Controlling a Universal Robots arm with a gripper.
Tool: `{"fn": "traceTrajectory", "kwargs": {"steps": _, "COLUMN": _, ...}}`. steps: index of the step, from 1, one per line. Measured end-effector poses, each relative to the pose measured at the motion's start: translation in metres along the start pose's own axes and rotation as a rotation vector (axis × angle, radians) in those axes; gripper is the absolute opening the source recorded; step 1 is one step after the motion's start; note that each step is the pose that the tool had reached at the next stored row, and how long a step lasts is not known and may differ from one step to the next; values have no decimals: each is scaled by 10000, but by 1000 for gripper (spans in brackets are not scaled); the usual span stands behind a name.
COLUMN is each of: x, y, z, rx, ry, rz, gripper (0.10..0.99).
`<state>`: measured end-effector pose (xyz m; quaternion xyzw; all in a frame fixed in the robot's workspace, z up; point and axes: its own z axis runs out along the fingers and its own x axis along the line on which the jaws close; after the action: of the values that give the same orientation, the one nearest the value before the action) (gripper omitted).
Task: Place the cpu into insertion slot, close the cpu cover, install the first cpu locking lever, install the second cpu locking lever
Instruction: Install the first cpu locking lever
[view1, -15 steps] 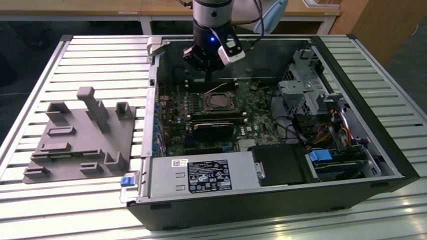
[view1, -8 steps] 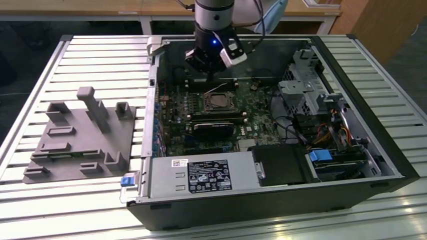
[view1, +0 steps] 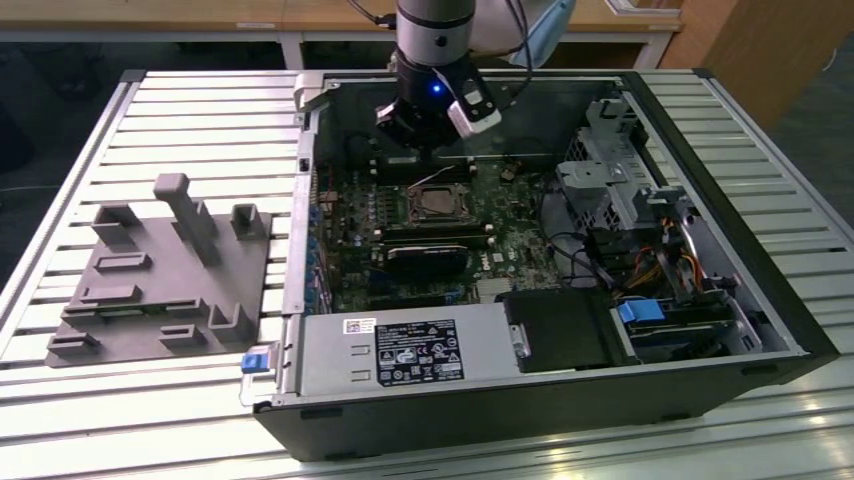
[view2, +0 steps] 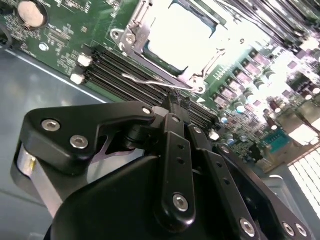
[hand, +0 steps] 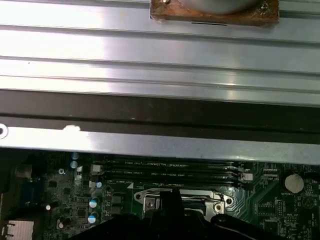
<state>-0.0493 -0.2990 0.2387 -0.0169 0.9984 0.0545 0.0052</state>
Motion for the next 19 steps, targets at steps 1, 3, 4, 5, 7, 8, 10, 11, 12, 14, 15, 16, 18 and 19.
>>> {"fn": "traceTrajectory", "kwargs": {"steps": 1, "x": -16, "y": -1, "z": 7, "rx": 0, "ry": 0, "rz": 0, "gripper": 106}}
{"fn": "traceTrajectory", "kwargs": {"steps": 3, "x": -41, "y": -3, "z": 27, "rx": 0, "ry": 0, "rz": -1, "gripper": 106}}
{"fn": "traceTrajectory", "kwargs": {"steps": 4, "x": -46, "y": -4, "z": 36, "rx": 1, "ry": 0, "rz": -1, "gripper": 106}}
{"fn": "traceTrajectory", "kwargs": {"steps": 5, "x": -55, "y": -5, "z": 55, "rx": 0, "ry": 0, "rz": -1, "gripper": 106}}
{"fn": "traceTrajectory", "kwargs": {"steps": 7, "x": -75, "y": -5, "z": 88, "rx": 1, "ry": 0, "rz": -1, "gripper": 106}}
{"fn": "traceTrajectory", "kwargs": {"steps": 8, "x": -84, "y": -3, "z": 98, "rx": 1, "ry": 1, "rz": -1, "gripper": 106}}
{"fn": "traceTrajectory", "kwargs": {"steps": 10, "x": -98, "y": 5, "z": 115, "rx": 1, "ry": -1, "rz": 10, "gripper": 106}}
{"fn": "traceTrajectory", "kwargs": {"steps": 11, "x": -103, "y": 7, "z": 123, "rx": 0, "ry": -1, "rz": 15, "gripper": 106}}
{"fn": "traceTrajectory", "kwargs": {"steps": 12, "x": -105, "y": 7, "z": 131, "rx": 0, "ry": -2, "rz": 17, "gripper": 106}}
{"fn": "traceTrajectory", "kwargs": {"steps": 14, "x": -108, "y": 9, "z": 142, "rx": 1, "ry": -1, "rz": 17, "gripper": 106}}
{"fn": "traceTrajectory", "kwargs": {"steps": 15, "x": -110, "y": 10, "z": 147, "rx": 2, "ry": -1, "rz": 16, "gripper": 106}}
{"fn": "traceTrajectory", "kwargs": {"steps": 16, "x": -115, "y": 11, "z": 152, "rx": 2, "ry": 0, "rz": 14, "gripper": 106}}
{"fn": "traceTrajectory", "kwargs": {"steps": 18, "x": -130, "y": 14, "z": 161, "rx": 0, "ry": -2, "rz": 16, "gripper": 106}}
{"fn": "traceTrajectory", "kwargs": {"steps": 19, "x": -137, "y": 15, "z": 164, "rx": -1, "ry": -3, "rz": 15, "gripper": 106}}
